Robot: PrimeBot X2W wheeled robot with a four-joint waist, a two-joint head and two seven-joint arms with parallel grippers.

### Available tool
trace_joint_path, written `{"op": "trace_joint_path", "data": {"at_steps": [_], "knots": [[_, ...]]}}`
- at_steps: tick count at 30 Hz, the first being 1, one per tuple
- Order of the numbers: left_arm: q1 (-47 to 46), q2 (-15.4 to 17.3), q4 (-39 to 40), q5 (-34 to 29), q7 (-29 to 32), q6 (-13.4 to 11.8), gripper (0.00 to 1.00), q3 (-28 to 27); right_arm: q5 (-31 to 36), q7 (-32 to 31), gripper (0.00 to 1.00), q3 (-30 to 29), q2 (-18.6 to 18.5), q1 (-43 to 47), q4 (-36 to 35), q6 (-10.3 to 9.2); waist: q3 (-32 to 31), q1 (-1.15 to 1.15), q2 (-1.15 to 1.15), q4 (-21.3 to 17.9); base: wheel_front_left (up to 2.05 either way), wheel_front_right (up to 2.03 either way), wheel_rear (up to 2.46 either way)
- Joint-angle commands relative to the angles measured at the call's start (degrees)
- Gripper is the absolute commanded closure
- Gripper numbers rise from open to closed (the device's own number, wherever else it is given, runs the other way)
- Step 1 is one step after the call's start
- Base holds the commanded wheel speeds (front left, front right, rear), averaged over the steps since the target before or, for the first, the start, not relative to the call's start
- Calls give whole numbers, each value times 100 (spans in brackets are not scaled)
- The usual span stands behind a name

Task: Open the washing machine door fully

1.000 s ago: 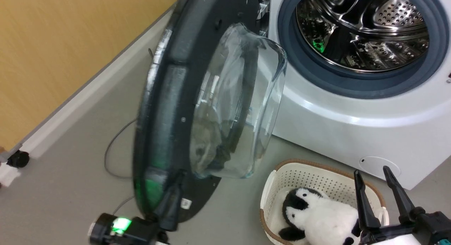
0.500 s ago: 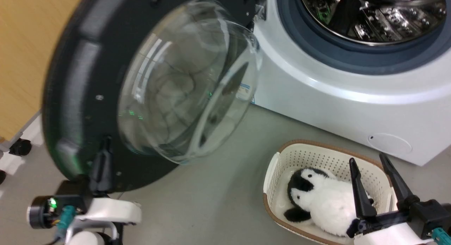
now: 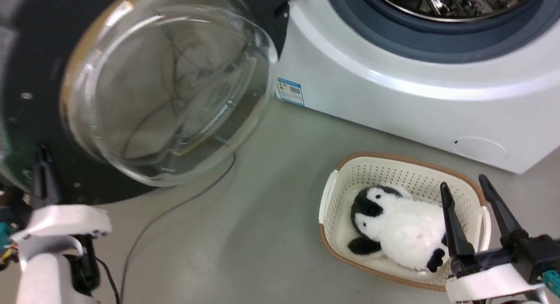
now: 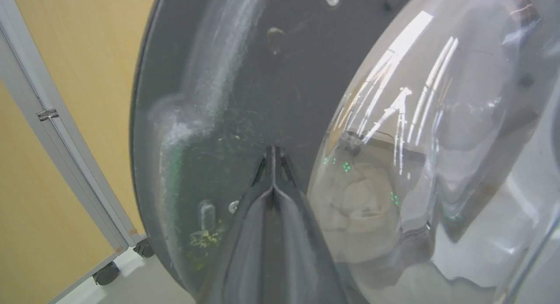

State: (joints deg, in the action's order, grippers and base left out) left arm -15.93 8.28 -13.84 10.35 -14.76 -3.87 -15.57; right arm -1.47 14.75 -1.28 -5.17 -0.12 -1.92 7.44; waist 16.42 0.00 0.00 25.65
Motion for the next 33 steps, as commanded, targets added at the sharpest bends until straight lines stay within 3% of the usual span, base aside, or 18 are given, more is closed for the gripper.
{"op": "trace_joint_path", "data": {"at_steps": [1, 6, 20, 33], "knots": [[-187, 49, -118, -3, -24, 26, 100, -138, 44, 25, 0, 18, -52, -133, 19, 5, 88, 0, 0, -69, 0, 0, 0], [-693, 229, -846, 14, -24, 150, 100, -644, 36, 25, 0, 35, -95, -298, 36, 5, 277, 0, 0, -242, 0, 0, 0], [-1532, 689, -2039, 27, -24, 476, 100, -1369, 36, 25, 0, -14, -134, -396, 59, 5, 391, 0, 0, -472, 0, 0, 0], [-1546, 662, -2139, -287, -24, 693, 100, -1503, 28, 25, 0, -78, -20, -328, 187, 5, 62, 0, 0, -499, 0, 0, 0]]}}
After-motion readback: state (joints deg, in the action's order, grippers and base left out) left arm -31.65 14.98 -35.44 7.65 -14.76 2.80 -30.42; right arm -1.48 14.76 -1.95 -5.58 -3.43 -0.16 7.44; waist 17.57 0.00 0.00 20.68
